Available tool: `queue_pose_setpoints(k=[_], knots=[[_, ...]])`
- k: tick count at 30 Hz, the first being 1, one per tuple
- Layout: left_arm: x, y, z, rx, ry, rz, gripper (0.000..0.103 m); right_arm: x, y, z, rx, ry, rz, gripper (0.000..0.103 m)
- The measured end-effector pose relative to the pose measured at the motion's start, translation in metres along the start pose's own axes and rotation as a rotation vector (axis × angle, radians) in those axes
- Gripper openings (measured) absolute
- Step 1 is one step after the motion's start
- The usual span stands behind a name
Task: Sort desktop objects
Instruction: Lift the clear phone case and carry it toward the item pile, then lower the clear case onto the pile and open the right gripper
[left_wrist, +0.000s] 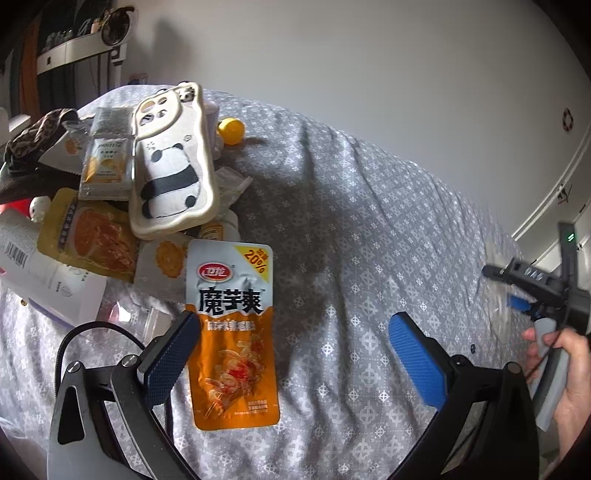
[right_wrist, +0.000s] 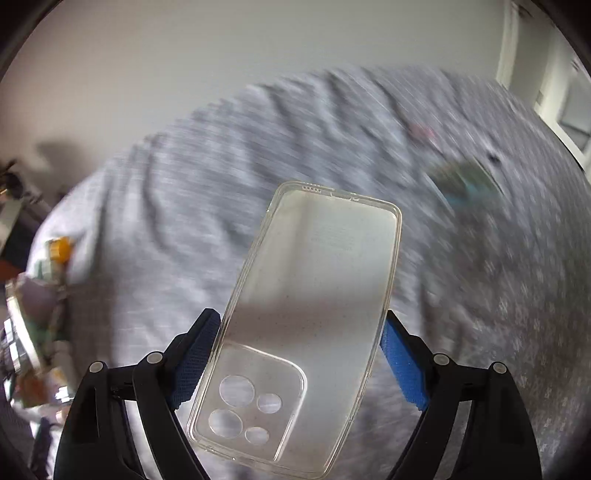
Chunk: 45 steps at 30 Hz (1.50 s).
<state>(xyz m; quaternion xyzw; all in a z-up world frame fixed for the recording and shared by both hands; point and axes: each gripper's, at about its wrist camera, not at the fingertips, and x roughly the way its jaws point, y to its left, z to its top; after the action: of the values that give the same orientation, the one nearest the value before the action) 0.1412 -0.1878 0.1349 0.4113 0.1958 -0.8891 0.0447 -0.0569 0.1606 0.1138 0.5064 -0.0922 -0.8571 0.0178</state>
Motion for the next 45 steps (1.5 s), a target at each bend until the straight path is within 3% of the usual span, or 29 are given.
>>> queue_pose_setpoints(k=[7,13,19,23,26,30,35,39,45], knots=[[0.002,0.026,0.005,-0.13,0.027,-0.002,0.102,-0.078,0.152,0.01,-0.262,-0.134,0.201,0.086],[0.004,0.053,0.006,-0.256,0.029,0.002,0.102,-0.103,0.292,0.001,-0.451,-0.136,0.36,0.086],[0.014,0.076,0.005,-0.359,0.063,-0.037,0.102,-0.085,0.425,-0.034,-0.652,-0.09,0.415,0.086],[0.016,0.081,0.003,-0.381,0.069,-0.043,0.102,-0.054,0.48,-0.063,-0.733,-0.045,0.406,0.086],[0.033,0.097,-0.003,-0.486,0.1,-0.062,0.102,-0.035,0.497,-0.082,-0.768,-0.039,0.412,0.088],[0.052,0.099,-0.004,-0.51,0.116,-0.061,0.102,-0.021,0.495,-0.089,-0.771,-0.041,0.334,0.098],[0.068,0.091,-0.005,-0.482,0.119,-0.052,0.102,-0.046,0.451,-0.074,-0.697,-0.139,0.329,0.098],[0.079,0.082,-0.005,-0.461,0.112,-0.038,0.102,-0.082,0.367,-0.048,-0.545,-0.218,0.313,0.099],[0.083,0.042,-0.001,-0.292,0.052,-0.031,0.102,-0.118,0.174,-0.047,-0.335,-0.306,0.145,0.1]])
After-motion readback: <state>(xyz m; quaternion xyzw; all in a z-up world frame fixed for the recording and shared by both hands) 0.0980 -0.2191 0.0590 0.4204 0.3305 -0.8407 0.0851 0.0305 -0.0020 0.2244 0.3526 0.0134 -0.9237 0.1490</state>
